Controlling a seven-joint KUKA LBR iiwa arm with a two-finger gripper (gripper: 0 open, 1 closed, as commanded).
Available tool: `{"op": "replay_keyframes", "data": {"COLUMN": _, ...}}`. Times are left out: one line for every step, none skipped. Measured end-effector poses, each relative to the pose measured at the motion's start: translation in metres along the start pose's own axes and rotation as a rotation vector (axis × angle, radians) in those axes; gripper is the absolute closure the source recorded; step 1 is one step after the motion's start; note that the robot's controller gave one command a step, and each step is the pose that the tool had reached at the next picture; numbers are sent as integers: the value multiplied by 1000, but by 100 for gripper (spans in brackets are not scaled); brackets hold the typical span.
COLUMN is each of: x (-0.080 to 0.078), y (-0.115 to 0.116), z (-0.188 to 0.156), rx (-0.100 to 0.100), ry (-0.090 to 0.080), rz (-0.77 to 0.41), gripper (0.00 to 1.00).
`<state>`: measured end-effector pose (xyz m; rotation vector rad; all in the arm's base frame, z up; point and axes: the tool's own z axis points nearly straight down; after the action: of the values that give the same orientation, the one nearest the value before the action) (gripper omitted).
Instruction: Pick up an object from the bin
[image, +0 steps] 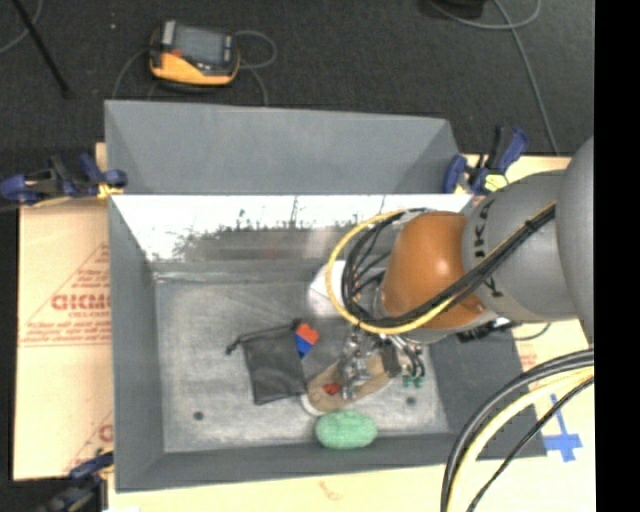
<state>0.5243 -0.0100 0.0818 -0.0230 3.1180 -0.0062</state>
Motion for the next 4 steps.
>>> {"op": "replay_keyframes", "data": {"x": 0, "y": 0, "z": 0, "rx": 0, "ry": 0, "rz": -2, "gripper": 100}}
{"op": "replay_keyframes", "data": {"x": 0, "y": 0, "z": 0, "rx": 0, "ry": 0, "rz": -2, "gripper": 100}}
{"op": "replay_keyframes", "data": {"x": 5, "y": 1, "z": -31, "rx": -2, "ry": 20, "rz": 10, "gripper": 100}}
{"op": "replay_keyframes", "data": {"x": 3, "y": -3, "z": -56, "rx": -2, "ry": 14, "rz": 17, "gripper": 100}}
